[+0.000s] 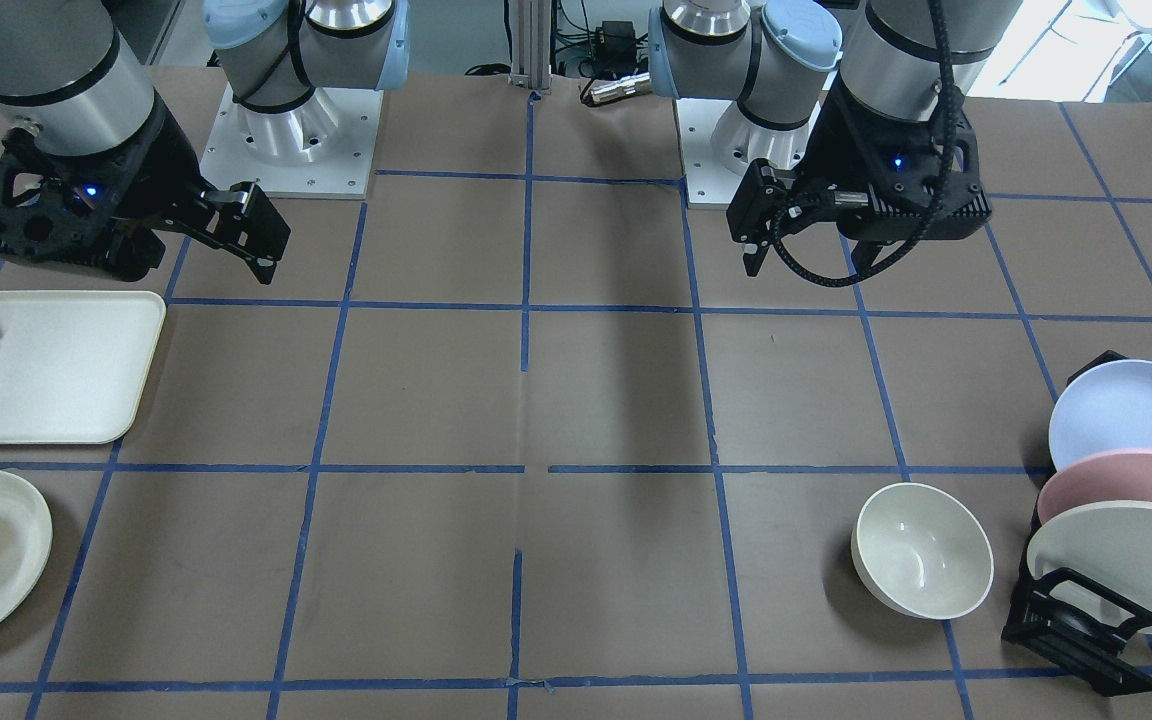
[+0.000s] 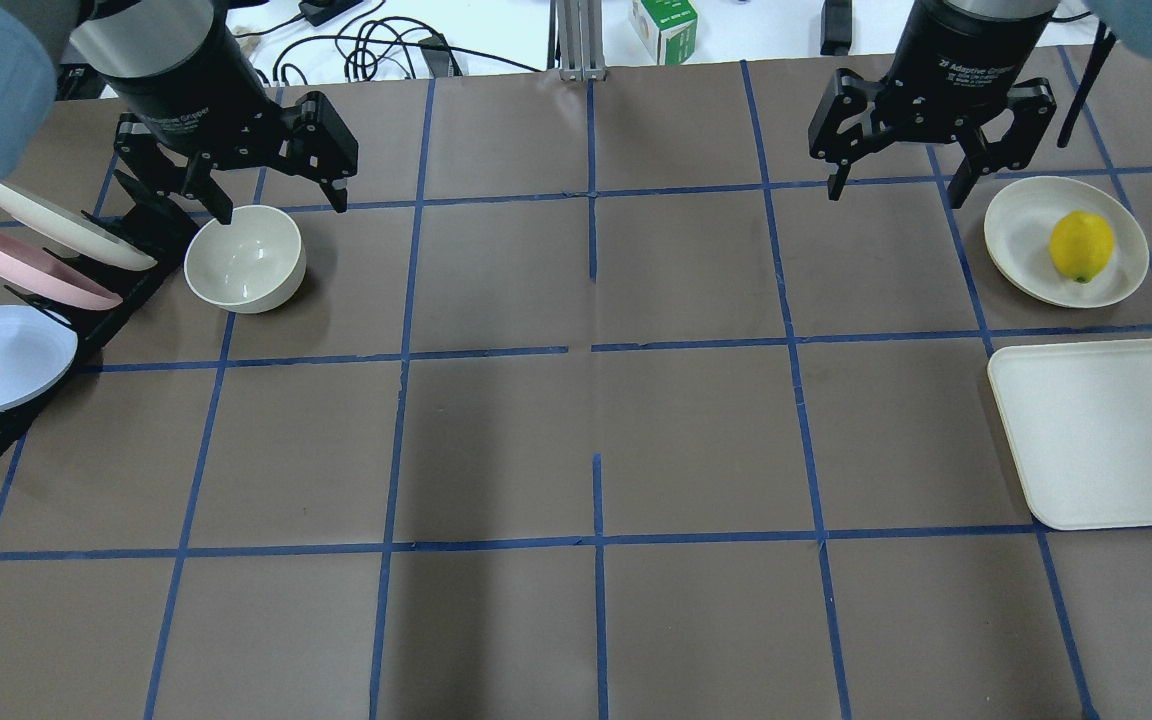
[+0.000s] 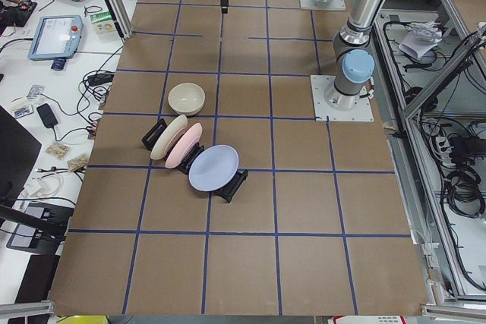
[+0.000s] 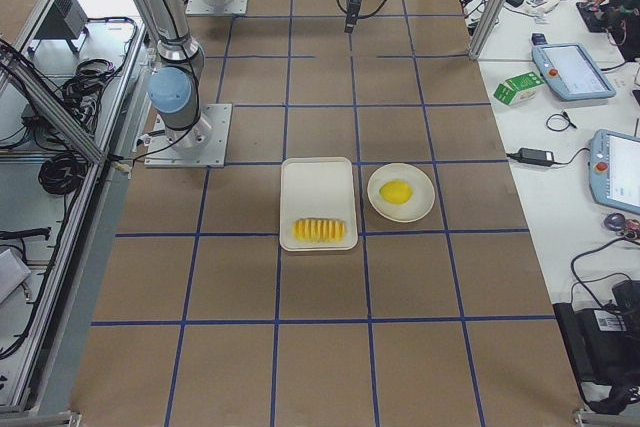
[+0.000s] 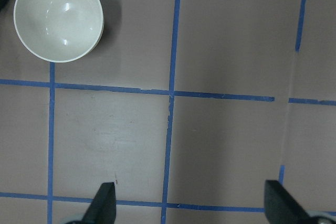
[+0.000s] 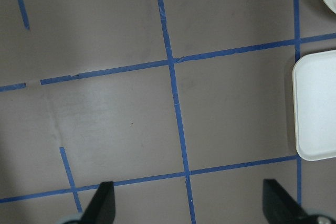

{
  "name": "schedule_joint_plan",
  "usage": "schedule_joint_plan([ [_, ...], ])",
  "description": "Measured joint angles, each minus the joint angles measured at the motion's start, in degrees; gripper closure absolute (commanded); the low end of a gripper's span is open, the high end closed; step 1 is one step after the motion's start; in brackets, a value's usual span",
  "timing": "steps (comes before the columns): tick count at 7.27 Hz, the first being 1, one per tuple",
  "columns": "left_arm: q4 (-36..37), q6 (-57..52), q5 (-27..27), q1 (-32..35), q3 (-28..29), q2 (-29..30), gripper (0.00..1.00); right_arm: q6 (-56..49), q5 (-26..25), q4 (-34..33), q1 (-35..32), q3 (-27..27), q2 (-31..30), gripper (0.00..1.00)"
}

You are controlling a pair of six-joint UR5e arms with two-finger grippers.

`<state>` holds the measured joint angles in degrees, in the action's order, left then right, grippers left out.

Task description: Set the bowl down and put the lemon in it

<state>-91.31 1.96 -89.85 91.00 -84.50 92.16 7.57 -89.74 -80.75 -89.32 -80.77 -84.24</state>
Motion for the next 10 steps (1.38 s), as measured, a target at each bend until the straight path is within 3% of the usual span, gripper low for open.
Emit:
schedule_joint_plan([
  [4,0.46,-1.73,-0.72,-0.70,-1.12,0.30,0.00,-0.06,-0.16,0.23,0.10,0.00,0.12,0.00],
  [6,3.16,-6.26,-0.75,-6.80,-2.57,2.97,0.00,-0.22,-0.19,-0.60,0.24,0.00,0.66,0.00],
  [8,11.26,-16.62,-0.72,-13.72,-3.91,9.74,0.00,-0.41,-0.57,-2.84,2.21,-0.02,2.17,0.00],
  [10,21.28,-23.84,-0.79,-17.88,-4.33,18.51,0.00,-8.16,-0.40,-5.47,10.06,-0.04,6.04,0.00],
])
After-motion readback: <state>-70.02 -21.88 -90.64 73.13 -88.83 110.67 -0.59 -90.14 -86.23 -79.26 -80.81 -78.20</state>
